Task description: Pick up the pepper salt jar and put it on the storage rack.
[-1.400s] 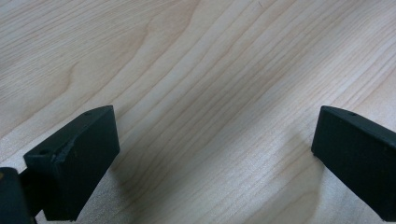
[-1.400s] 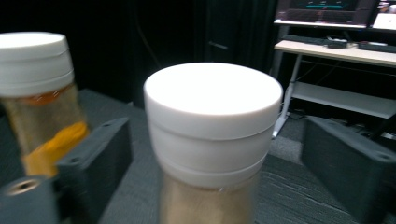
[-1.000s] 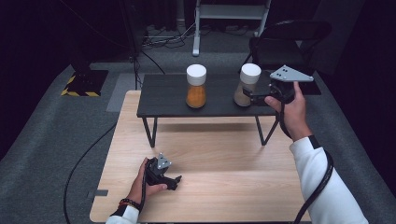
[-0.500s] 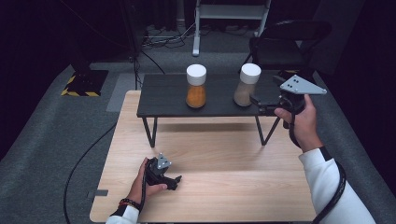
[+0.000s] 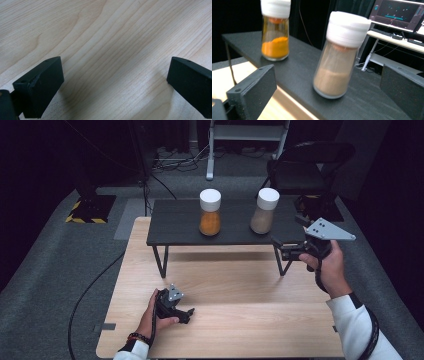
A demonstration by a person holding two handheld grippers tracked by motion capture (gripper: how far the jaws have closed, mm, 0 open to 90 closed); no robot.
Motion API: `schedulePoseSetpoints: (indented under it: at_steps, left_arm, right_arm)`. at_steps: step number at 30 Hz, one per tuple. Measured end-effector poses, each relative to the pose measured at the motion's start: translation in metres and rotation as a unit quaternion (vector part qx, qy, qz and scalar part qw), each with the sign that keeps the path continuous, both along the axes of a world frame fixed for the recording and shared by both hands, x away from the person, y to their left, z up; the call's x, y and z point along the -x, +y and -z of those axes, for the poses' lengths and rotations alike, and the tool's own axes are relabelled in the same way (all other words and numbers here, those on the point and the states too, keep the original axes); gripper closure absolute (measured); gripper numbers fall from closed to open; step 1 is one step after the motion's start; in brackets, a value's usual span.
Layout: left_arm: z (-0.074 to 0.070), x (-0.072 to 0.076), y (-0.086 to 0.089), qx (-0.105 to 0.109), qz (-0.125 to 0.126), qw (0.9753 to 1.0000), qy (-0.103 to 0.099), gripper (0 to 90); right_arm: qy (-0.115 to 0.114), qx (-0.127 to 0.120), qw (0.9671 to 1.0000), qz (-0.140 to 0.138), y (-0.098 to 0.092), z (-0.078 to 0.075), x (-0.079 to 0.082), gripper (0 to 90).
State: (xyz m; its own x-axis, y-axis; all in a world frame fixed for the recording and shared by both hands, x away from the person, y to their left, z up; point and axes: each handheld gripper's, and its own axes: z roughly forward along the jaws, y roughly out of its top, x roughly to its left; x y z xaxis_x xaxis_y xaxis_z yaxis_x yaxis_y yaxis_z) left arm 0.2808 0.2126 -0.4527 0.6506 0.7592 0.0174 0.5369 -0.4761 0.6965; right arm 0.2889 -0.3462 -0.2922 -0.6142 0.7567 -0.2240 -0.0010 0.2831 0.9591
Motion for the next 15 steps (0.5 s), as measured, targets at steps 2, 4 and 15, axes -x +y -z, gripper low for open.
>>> schedulePoseSetpoints:
  at_steps: [2,4,15]
  left_arm:
    - [0.000,0.000,0.000,0.000,0.000,1.0000,0.000,0.8]
    - [0.000,0.000,0.000,0.000,0.000,1.0000,0.000,0.8]
    - [0.000,0.000,0.000,0.000,0.000,1.0000,0.000,0.8]
  right_arm:
    - [0.001,0.004,1.0000,0.000,0.000,0.004,0.002,0.3]
    - [0.005,0.002,1.0000,-0.003,-0.001,0.009,0.003,0.3]
    - [0.017,0.004,0.9998,-0.011,-0.011,0.034,0.012,0.4]
